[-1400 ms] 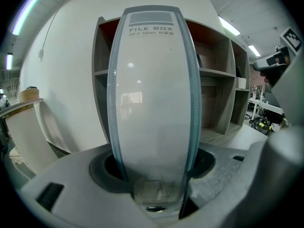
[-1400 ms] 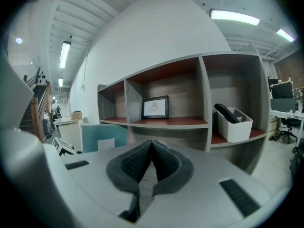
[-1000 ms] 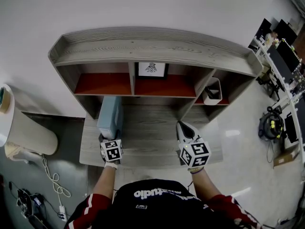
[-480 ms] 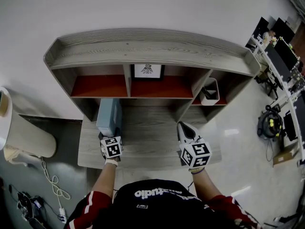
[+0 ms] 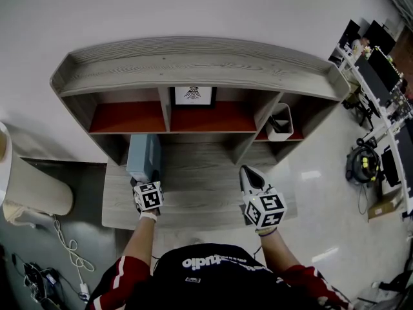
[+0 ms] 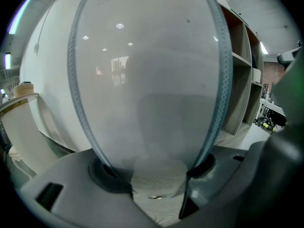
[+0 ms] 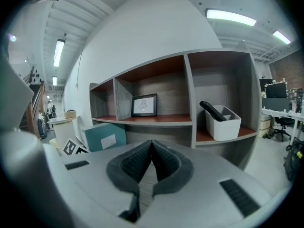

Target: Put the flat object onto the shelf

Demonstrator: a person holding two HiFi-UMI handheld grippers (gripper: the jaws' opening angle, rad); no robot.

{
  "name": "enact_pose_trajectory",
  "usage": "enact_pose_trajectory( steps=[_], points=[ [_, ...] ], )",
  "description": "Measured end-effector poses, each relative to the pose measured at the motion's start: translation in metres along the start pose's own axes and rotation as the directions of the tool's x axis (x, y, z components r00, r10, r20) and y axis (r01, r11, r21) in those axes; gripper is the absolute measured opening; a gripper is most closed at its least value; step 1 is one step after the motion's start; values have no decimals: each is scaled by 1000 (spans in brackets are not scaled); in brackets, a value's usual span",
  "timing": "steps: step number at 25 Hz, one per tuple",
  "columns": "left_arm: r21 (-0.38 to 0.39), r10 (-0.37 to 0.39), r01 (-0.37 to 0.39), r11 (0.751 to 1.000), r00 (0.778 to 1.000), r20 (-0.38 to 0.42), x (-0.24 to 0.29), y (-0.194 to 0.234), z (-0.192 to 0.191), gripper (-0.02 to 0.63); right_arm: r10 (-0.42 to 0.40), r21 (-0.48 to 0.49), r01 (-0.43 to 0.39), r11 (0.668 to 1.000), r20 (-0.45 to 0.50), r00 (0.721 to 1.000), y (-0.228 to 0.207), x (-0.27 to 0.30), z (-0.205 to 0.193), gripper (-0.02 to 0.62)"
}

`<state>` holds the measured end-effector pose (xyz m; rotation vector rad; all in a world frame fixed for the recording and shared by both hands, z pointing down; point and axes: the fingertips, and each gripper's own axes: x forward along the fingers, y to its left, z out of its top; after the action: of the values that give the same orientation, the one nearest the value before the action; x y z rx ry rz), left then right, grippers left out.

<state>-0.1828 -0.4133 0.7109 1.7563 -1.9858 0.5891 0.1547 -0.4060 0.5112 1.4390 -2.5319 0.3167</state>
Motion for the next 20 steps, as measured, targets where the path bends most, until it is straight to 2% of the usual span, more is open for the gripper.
enact_pose_trajectory(
  steps=[10,20],
  points=[
    [19,-5,5,1000,1000,4,10,-1,-1,284,-33,8,33,999,-15,999,-6,-9,-9,0],
    [30,-27,25,999,998,58,-5,1,6,307,-73,0,73,997,-26,997,6,-36,-13,0]
  ],
)
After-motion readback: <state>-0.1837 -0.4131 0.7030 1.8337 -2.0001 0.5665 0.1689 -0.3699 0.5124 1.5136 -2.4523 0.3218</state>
